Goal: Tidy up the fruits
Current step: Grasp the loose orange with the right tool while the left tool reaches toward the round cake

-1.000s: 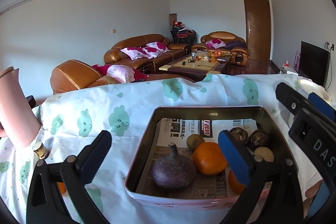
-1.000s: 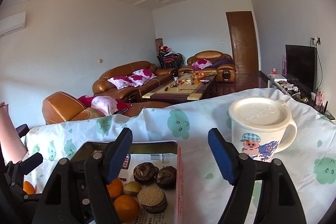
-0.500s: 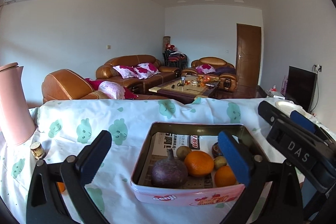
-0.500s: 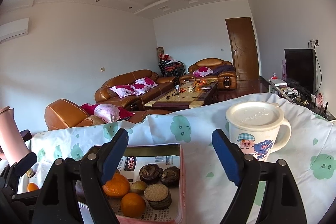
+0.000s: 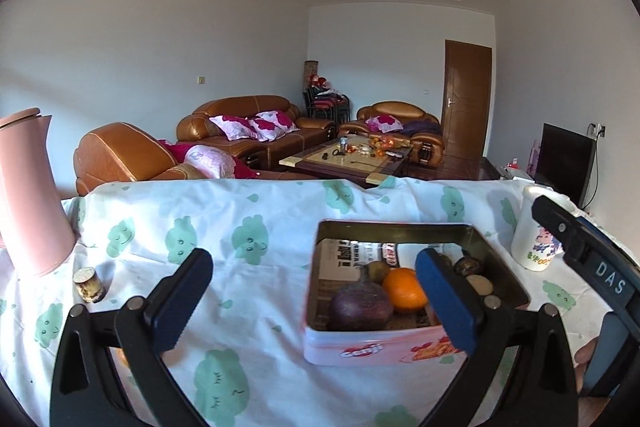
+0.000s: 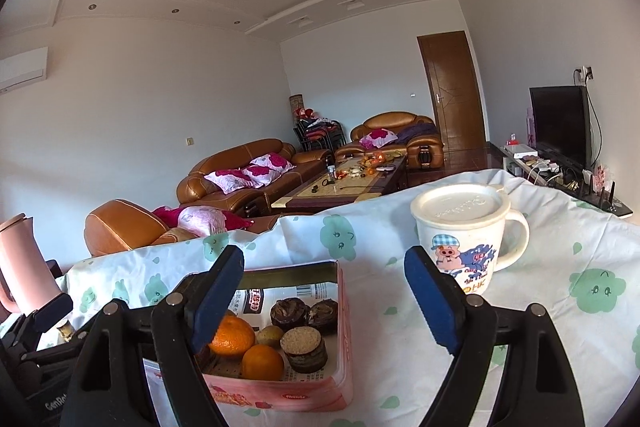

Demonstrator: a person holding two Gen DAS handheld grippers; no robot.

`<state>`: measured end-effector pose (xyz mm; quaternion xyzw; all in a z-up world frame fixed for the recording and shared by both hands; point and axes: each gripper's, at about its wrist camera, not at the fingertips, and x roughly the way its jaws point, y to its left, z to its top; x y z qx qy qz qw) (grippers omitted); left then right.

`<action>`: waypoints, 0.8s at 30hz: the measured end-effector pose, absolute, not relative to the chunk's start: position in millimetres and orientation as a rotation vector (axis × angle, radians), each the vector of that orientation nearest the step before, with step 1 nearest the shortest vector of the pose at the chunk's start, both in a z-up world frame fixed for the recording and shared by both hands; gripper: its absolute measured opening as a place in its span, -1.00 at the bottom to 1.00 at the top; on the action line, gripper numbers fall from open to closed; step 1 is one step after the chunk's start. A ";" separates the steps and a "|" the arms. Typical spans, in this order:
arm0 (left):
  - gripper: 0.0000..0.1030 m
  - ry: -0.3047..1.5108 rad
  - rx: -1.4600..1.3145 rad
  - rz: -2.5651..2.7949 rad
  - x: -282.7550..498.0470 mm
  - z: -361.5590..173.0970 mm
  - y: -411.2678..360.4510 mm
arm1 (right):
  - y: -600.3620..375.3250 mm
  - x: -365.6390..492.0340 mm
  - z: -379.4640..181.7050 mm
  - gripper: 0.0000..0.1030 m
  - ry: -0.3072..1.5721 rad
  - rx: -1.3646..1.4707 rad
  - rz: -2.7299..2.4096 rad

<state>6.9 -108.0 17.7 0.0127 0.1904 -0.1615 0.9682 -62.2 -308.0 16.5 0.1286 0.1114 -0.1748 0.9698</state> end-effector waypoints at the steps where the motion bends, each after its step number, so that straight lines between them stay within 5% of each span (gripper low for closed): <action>1: 1.00 0.396 0.032 -0.314 8.7 16.8 -101.6 | -308.7 -61.6 15.2 0.63 0.236 0.269 -0.352; 24: 1.00 0.522 0.010 0.086 70.2 4.6 72.5 | -150.8 -18.1 -1.4 0.62 0.474 0.038 0.120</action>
